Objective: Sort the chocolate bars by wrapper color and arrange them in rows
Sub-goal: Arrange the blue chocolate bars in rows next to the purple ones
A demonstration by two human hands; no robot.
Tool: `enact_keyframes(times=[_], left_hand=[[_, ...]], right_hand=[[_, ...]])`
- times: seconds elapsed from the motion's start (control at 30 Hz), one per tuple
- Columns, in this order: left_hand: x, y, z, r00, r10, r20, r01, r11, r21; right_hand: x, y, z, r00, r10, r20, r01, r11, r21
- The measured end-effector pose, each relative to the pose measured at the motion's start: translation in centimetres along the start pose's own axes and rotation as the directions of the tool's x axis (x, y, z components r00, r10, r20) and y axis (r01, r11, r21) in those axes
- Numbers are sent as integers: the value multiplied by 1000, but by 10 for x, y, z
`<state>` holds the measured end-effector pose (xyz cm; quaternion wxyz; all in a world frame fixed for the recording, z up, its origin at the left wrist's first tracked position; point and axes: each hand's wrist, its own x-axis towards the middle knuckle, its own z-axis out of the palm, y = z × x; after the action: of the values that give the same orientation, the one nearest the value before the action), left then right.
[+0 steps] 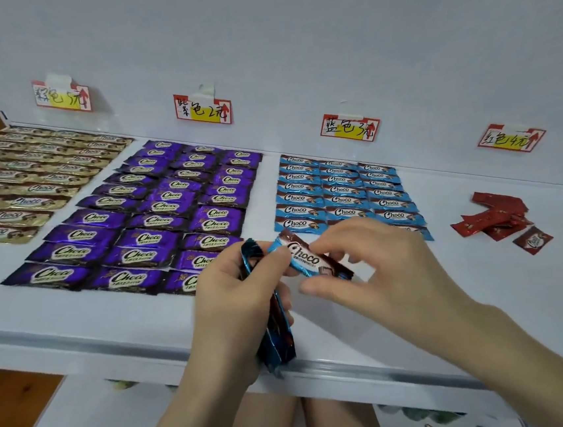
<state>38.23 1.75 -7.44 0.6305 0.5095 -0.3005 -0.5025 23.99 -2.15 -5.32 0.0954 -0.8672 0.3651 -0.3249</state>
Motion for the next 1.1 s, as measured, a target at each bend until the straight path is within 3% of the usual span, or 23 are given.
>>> enact_keyframes(times=[0.1,0.27,0.47,1.0,1.1], left_hand=[[-3,-1,-1,1000,-18,14,18,1000,0],[-6,5,-2,987,-161,2,159,978,-133],[-6,9,-3,980,-196,25,198,962,-187],[2,1,-3,989,-148,26,150,964,-219],[8,1,3,992,-122,-21,111,954,-279]], right_hand=[[-4,9,10,993,-114,-22,111,987,-112],[17,38,20,980,97,175,-87,994,-64],[33,39,28,960,58,273,-38,996,-79],[35,45,26,951,118,287,-90,990,-109],[33,34,18,962,189,196,-189,982,-17]])
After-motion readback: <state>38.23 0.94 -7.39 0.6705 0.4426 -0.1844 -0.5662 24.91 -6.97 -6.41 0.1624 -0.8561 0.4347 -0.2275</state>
